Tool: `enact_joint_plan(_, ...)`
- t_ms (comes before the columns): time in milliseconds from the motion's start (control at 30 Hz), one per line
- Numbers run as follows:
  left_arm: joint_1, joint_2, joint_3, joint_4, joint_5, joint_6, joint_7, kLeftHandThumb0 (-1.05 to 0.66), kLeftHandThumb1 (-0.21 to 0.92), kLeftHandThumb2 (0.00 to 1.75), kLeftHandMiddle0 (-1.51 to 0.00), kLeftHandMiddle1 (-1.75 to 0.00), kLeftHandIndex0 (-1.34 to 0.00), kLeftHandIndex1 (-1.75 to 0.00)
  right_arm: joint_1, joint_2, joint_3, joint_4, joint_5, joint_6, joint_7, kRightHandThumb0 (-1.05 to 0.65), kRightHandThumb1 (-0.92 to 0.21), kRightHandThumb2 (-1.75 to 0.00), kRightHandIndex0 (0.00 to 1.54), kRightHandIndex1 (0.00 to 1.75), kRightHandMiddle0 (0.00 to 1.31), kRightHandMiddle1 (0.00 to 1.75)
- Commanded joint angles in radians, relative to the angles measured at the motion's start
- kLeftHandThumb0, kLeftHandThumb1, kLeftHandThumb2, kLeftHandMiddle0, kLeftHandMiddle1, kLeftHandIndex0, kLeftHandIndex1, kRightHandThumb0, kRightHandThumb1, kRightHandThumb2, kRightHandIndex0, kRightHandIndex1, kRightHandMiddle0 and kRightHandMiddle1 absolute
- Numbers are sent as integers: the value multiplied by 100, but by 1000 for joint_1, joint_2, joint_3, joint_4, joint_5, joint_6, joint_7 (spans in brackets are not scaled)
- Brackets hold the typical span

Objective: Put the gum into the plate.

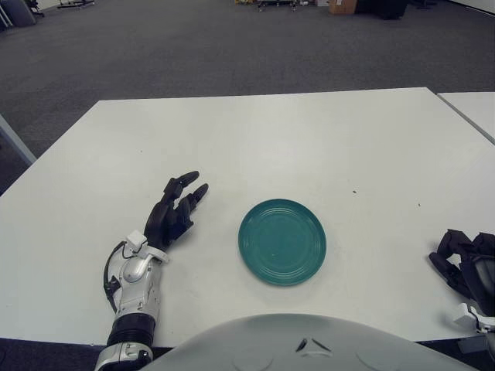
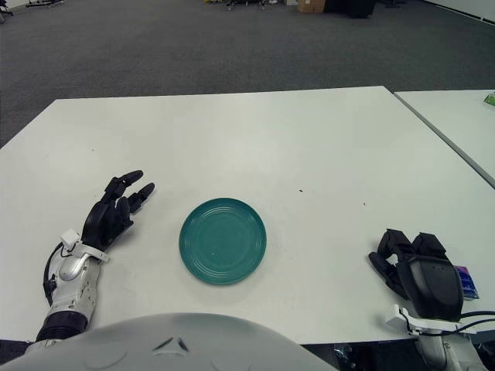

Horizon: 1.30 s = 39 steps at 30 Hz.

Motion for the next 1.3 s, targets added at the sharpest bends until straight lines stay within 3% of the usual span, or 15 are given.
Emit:
enact_joint_plan(0, 19, -8, 1, 53, 1, 29, 1, -88, 92, 81, -54, -4, 0, -84, 25, 34, 82, 48, -36, 10, 68, -46, -92, -49, 108, 175, 79, 175)
enact_joint_plan(200, 17, -7, 2, 56, 1, 29, 1, -88, 92, 81, -54, -4, 0, -84, 20, 40, 88, 20, -31, 12, 74, -46, -91, -48, 109, 175, 79, 175)
enact_joint_plan(633, 8, -7, 4, 66, 2, 27, -1, -88, 92, 81, -54, -4, 0, -84, 39, 80, 106, -167, -49, 66, 104, -46, -90, -48, 108, 175, 80, 175)
enact_joint_plan(933, 6, -5, 6, 69, 1, 27, -2, -88, 92, 81, -54, -4, 0, -84, 27, 92, 93, -157, -51, 42, 77, -45, -90, -49, 113, 175, 84, 175)
enact_joint_plan(1267, -2, 1, 12, 78, -3, 30, -9, -88, 92, 81, -54, -4, 0, -84, 16, 127, 80, -142, 22, 28, 101, -44, -90, -50, 114, 175, 83, 175)
